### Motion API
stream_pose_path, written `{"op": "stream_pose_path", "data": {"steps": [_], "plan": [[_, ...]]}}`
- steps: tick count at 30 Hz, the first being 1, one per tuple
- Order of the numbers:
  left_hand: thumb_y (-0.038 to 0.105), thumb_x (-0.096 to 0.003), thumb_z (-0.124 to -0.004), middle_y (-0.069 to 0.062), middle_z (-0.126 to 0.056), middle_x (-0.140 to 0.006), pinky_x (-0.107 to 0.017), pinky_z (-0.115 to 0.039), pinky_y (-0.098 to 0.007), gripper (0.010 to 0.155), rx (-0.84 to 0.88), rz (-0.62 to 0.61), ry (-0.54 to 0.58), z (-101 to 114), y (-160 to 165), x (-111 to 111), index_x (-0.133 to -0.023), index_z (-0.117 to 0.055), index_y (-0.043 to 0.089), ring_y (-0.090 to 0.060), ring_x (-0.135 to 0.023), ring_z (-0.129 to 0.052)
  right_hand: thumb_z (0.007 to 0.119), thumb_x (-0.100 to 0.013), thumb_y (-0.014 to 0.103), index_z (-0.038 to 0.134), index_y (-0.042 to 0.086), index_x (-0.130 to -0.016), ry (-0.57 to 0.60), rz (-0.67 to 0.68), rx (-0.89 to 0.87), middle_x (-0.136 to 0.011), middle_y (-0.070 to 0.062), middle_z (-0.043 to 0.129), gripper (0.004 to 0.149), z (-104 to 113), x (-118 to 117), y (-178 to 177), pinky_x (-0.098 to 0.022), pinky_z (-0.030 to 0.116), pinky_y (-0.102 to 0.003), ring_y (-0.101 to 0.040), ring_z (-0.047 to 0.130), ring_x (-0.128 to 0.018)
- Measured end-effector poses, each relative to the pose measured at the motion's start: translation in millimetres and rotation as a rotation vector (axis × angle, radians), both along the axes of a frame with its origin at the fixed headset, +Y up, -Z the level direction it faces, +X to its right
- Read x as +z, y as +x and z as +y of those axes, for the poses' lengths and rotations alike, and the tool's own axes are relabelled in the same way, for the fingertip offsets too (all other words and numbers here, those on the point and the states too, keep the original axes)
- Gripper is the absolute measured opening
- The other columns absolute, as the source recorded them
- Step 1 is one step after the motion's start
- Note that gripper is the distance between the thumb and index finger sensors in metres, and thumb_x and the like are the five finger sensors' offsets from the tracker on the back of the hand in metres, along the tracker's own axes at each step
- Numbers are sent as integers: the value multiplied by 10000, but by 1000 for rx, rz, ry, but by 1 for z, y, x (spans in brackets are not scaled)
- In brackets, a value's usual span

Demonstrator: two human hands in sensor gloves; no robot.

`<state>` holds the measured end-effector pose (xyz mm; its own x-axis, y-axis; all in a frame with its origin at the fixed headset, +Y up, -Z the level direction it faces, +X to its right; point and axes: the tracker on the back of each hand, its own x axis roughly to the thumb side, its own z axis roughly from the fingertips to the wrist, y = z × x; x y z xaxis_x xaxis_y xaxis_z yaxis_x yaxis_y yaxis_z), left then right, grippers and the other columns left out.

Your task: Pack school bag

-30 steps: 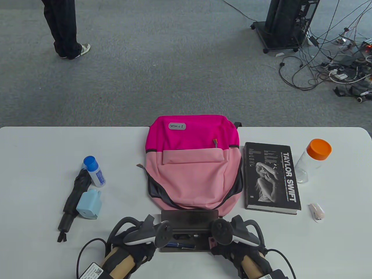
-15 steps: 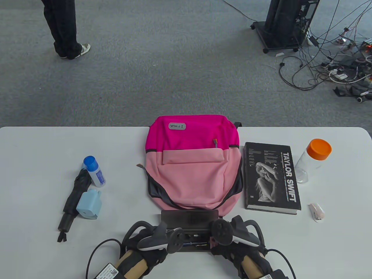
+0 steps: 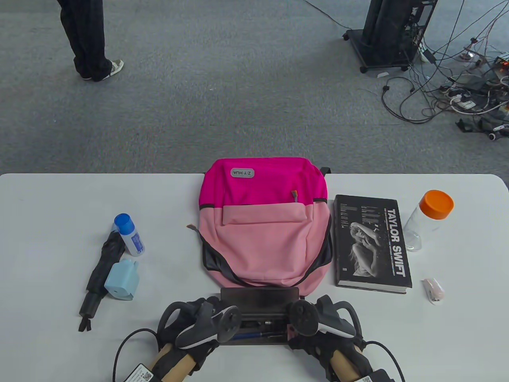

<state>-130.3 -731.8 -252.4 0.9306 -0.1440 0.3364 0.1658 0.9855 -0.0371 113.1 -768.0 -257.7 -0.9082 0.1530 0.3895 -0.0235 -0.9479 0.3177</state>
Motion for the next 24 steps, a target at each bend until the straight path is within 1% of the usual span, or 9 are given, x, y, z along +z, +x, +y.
{"op": "stream_pose_path", "data": {"steps": [1, 3, 5, 9, 15, 18, 21, 22, 24], "plan": [[427, -472, -853, -28, -950, -790, -529, -895, -467, 532, 18, 33, 32, 1, -4, -3, -956, -750, 232, -228, -608, -1025, 932, -393, 403, 606, 55, -1064, 0, 0, 1, -953, -301, 812, 823, 0, 0, 0, -595, 720, -761, -547, 817, -848], [439, -457, -873, -104, -840, -956, -582, -855, -504, 677, 55, 51, 56, 0, -8, -8, -1046, -648, 192, -304, -736, -979, 935, -391, 401, 608, 55, -1064, -2, -3, 2, -952, -301, 814, 824, 0, 0, 0, -593, 720, -763, -548, 819, -847], [479, -443, -878, -117, -818, -992, -588, -857, -503, 782, 93, 105, 55, -2, -13, -15, -1097, -594, 158, -305, -750, -977, 935, -391, 400, 612, 56, -1062, 0, -5, 4, -951, -301, 816, 821, 0, 0, -1, -595, 721, -762, -547, 821, -848], [462, -424, -919, -107, -874, -990, -570, -878, -496, 724, 197, 124, -55, -8, -12, -30, -1063, -702, 200, -299, -725, -1012, 935, -386, 398, 616, 59, -1061, 7, -10, 3, -951, -301, 816, 820, 0, 0, -1, -595, 721, -763, -546, 825, -845], [384, -412, -952, -136, -867, -1032, -561, -897, -484, 650, 146, 124, -16, -16, -5, -41, -1004, -754, 204, -302, -740, -1031, 936, -375, 388, 631, 84, -1060, 25, -33, -10, -975, -312, 791, 809, 0, 2, 0, -598, 715, -766, -545, 822, -853], [349, -410, -954, -119, -957, -928, -520, -936, -457, 634, 172, 115, -18, -18, -3, -43, -990, -765, 173, -250, -658, -1078, 934, -375, 380, 630, 84, -1066, 29, -33, -7, -991, -326, 770, 810, -1, 3, -1, -600, 711, -768, -553, 812, -862], [344, -394, -976, -82, -992, -873, -501, -948, -446, 609, 196, 91, -28, -14, -6, -43, -956, -790, 201, -219, -605, -1087, 940, -363, 369, 611, 26, -1051, 52, -38, -22, -1015, -347, 717, 836, -1, 3, -2, -599, 707, -772, -565, 803, -867], [341, -396, -977, -74, -996, -868, -500, -949, -445, 596, 198, 77, -37, -12, -6, -42, -950, -800, 212, -215, -600, -1086, 940, -358, 378, 619, 41, -1035, 52, -58, -7, -1014, -344, 715, 821, -1, 3, -1, -599, 704, -774, -565, 804, -865], [336, -408, -977, -67, -1012, -852, -497, -952, -449, 543, 196, 45, -50, -10, -6, -40, -925, -843, 238, -219, -591, -1090, 935, -357, 410, 687, 144, -952, 26, -134, 54, -989, -331, 761, 697, 1, 2, -1, -593, 705, -775, -574, 817, -853]]}}
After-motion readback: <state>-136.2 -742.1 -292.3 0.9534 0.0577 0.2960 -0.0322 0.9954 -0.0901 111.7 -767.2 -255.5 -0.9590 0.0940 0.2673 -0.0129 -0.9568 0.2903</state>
